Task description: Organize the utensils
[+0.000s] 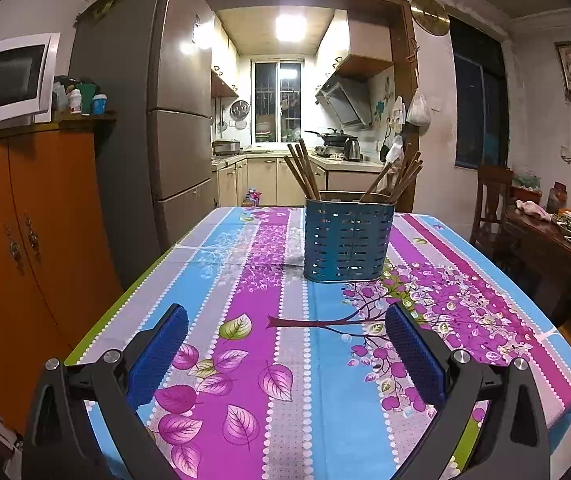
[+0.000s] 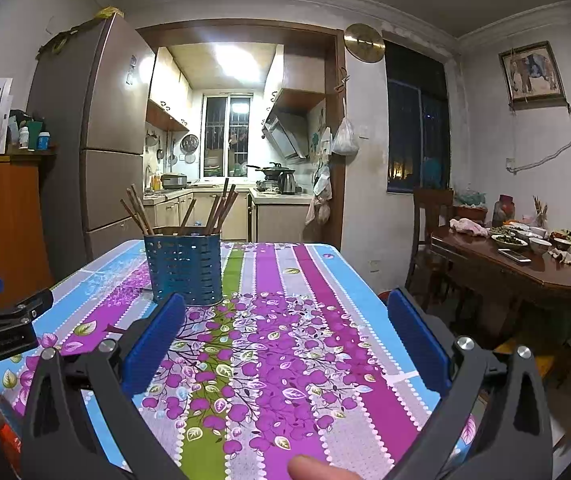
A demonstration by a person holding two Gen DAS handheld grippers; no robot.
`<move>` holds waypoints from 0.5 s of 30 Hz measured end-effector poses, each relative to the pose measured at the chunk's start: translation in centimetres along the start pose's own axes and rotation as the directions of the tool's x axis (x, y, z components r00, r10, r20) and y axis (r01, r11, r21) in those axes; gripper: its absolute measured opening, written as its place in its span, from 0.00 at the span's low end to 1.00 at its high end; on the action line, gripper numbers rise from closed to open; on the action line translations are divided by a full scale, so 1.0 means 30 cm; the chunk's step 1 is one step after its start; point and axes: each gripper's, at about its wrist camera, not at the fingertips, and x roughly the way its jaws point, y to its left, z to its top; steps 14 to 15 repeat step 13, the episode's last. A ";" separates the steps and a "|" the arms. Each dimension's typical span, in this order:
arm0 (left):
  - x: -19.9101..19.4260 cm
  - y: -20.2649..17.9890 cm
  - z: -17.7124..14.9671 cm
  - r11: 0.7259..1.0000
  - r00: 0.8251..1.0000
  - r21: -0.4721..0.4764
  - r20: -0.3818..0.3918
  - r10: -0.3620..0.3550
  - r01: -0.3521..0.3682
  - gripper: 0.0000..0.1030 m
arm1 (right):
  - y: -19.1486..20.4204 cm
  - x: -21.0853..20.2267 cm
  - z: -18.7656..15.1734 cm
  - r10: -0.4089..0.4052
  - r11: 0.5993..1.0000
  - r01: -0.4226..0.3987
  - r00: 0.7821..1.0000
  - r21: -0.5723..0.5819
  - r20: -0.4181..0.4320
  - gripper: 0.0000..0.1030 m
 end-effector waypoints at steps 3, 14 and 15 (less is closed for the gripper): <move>-0.008 -0.007 0.000 1.000 1.000 0.020 0.011 -0.010 0.010 0.96 | -0.011 0.002 0.000 0.000 1.000 0.000 1.000 0.007 -0.005 0.95; -0.027 -0.050 -0.001 0.994 0.996 0.090 0.066 0.052 -0.058 0.96 | -0.013 -0.004 0.011 0.000 1.000 0.000 1.000 0.005 0.007 0.95; -0.027 -0.050 -0.001 0.994 0.996 0.090 0.066 0.052 -0.058 0.96 | -0.013 -0.004 0.011 0.000 1.000 0.000 1.000 0.005 0.007 0.95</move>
